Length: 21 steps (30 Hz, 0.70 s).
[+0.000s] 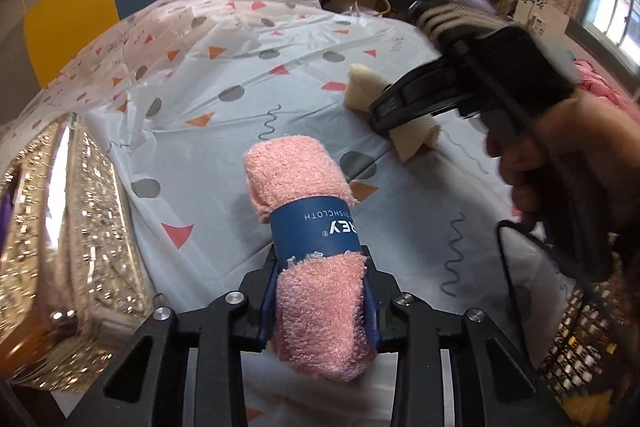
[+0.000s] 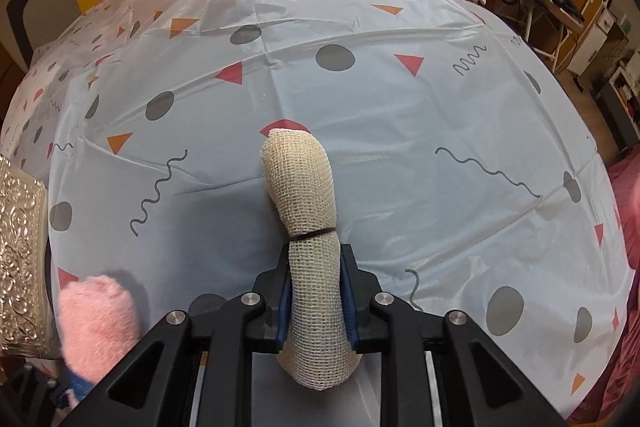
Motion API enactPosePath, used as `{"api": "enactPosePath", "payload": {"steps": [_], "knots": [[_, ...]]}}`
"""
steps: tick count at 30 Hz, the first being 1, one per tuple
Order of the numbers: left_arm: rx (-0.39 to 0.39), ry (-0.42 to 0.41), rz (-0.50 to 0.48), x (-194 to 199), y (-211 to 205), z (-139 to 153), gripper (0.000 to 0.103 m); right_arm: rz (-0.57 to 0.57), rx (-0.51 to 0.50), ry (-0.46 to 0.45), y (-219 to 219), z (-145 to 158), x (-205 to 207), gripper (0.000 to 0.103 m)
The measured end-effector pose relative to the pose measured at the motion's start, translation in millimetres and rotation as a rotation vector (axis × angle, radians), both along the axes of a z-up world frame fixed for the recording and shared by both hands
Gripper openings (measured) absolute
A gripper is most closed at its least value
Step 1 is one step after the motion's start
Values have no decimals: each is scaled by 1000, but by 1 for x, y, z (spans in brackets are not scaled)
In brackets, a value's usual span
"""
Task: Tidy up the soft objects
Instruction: 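Lift the pink towel roll with the left gripper toward the gold tray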
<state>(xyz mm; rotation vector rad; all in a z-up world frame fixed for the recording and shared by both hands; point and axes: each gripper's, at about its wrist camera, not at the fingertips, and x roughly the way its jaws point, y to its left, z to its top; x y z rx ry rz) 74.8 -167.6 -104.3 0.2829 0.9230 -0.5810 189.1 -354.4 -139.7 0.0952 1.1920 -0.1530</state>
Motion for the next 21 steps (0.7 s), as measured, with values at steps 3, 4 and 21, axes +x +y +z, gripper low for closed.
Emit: {"api": "enactPosePath", "payload": {"steps": [3,4,21], "knots": [[-11,-23,6,-10,5,17,35,23,-39,-7,10,-1,-1,21],[-20,-28,17,-14,8,24,35,28,-46,-9,12,-1,-2,21],[-109,-164,133,-47,69,95,35,76,-135,-24,39,3,-8,17]]}}
